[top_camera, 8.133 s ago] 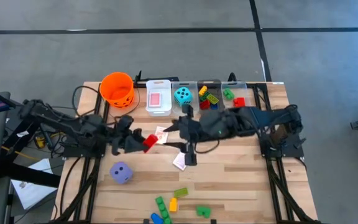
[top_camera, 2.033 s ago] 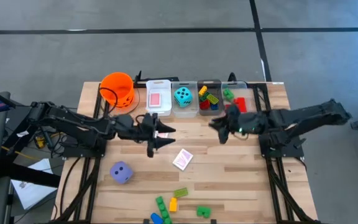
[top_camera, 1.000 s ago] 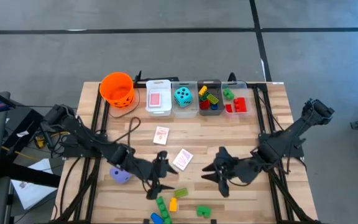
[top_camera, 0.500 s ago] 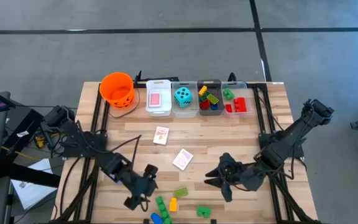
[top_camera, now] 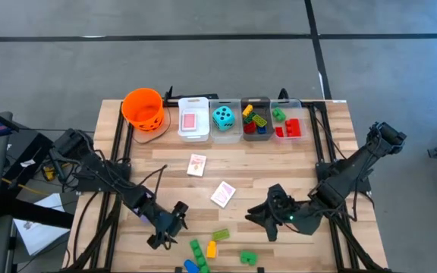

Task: Pick & Place Toys
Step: Put the large green game piece into the right transparent bin

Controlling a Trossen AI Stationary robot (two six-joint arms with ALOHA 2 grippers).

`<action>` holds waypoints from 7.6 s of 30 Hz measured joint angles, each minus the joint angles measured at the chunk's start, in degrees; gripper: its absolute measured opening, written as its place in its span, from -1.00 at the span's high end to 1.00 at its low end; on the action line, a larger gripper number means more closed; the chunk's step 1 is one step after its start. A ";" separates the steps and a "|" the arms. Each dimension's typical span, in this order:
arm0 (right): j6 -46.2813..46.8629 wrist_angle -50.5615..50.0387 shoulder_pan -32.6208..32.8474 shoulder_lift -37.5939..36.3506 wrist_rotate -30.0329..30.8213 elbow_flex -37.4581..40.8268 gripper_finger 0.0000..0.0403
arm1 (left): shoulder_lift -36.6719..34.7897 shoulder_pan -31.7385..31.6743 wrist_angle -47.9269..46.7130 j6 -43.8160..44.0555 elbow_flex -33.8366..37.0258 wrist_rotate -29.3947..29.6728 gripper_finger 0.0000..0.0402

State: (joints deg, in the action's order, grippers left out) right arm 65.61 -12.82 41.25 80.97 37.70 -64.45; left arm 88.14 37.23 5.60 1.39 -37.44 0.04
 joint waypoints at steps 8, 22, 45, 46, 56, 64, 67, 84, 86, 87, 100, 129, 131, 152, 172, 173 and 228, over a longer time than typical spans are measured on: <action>5.39 0.06 -0.98 -0.02 4.25 0.00 0.38 | 0.89 -0.77 23.53 -4.29 10.39 -0.40 -0.37; 8.01 4.18 -3.56 -0.02 4.36 0.00 0.38 | 20.36 -2.75 46.46 -4.41 9.78 -5.93 -0.37; 6.40 5.18 -3.43 -0.04 4.14 0.00 0.38 | 22.53 -2.80 41.73 -8.04 1.34 -7.01 -0.37; 6.37 5.16 -3.43 -0.04 4.14 0.00 0.38 | 22.58 -2.80 41.73 -8.04 1.33 -7.01 -0.37; 5.96 5.53 -3.41 -0.04 2.69 0.00 0.38 | 29.66 -2.86 42.31 -5.76 -4.32 -10.56 -0.37; 5.94 5.62 -3.37 -0.07 2.61 0.00 0.38 | 30.21 -3.26 42.45 -5.55 -4.32 -10.49 -0.03; 5.95 5.62 -3.36 -0.07 2.61 0.00 0.38 | 30.21 -3.30 42.01 -5.46 -4.30 -10.09 0.23; -4.69 16.37 -3.80 -0.13 2.53 0.02 0.38 | 4.77 -9.08 24.04 5.40 4.40 -15.23 0.37; -7.91 19.29 -4.17 -0.13 2.78 0.02 0.38 | -1.71 -10.55 21.29 6.16 5.56 -13.78 0.37; -9.79 21.08 -4.59 -0.13 2.79 0.02 0.38 | -5.08 -11.29 21.17 7.00 5.85 -12.06 0.37; -42.99 37.20 -11.85 -0.13 -0.61 0.02 0.38 | -33.06 -15.83 21.29 23.72 6.49 14.43 0.37; -37.10 22.92 -33.18 -0.11 -39.03 0.02 0.38 | -29.23 -12.98 11.85 23.99 -0.23 26.41 0.37; -37.07 22.22 -33.18 -0.11 -39.23 0.02 0.38 | -27.97 -13.00 12.03 21.57 -1.11 25.87 0.37; -35.57 20.34 -33.09 -0.11 -39.61 0.02 -0.35 | -26.80 -17.00 12.49 19.91 -2.42 21.13 0.37; -35.50 20.33 -33.07 -0.02 -40.44 0.02 -0.35 | -26.77 -21.92 12.61 20.40 -2.42 17.56 0.37; -35.88 20.30 -33.07 -0.02 -40.14 0.02 -0.35 | -26.77 -21.92 12.73 20.46 -2.40 17.60 0.37; -37.10 17.66 -33.11 -0.09 -35.94 0.02 0.40 | -19.19 -23.80 25.40 24.77 -2.33 13.05 0.27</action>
State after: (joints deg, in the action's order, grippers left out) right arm 28.51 4.84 8.14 80.88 1.76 -64.42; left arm 68.95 13.43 31.00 26.15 -39.77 13.10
